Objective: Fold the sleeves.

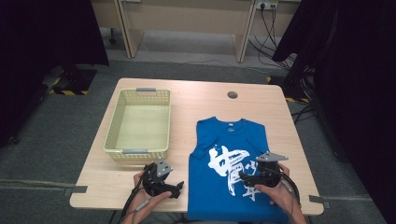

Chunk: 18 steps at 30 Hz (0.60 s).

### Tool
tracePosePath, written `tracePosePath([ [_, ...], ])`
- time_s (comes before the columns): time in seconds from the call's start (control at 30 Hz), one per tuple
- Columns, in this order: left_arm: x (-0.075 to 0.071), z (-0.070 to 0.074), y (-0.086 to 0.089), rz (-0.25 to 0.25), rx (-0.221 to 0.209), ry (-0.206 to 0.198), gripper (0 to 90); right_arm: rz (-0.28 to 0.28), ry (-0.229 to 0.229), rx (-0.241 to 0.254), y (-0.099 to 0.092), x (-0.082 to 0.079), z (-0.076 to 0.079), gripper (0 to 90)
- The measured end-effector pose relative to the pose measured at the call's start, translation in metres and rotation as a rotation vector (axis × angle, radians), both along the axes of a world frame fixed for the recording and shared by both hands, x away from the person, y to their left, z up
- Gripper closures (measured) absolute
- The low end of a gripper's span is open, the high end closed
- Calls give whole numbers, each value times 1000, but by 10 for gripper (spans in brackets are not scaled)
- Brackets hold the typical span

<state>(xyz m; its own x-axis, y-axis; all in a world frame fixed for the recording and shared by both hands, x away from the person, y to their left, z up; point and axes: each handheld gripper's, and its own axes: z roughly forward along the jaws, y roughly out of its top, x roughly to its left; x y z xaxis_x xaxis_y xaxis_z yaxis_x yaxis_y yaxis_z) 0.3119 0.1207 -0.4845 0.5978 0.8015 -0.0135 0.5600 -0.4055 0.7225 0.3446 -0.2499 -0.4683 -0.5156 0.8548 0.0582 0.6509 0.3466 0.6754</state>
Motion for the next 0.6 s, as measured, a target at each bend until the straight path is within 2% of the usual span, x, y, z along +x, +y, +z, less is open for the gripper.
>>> tracePosePath([
  [0.23, 3, 0, 2, -1, 0, 5, 11, 2, 9, -9, -2, -6, -4, 74],
  [0.6, 5, 0, 4, 7, 3, 9, 0, 14, -7, -20, -3, -14, -3, 64],
])
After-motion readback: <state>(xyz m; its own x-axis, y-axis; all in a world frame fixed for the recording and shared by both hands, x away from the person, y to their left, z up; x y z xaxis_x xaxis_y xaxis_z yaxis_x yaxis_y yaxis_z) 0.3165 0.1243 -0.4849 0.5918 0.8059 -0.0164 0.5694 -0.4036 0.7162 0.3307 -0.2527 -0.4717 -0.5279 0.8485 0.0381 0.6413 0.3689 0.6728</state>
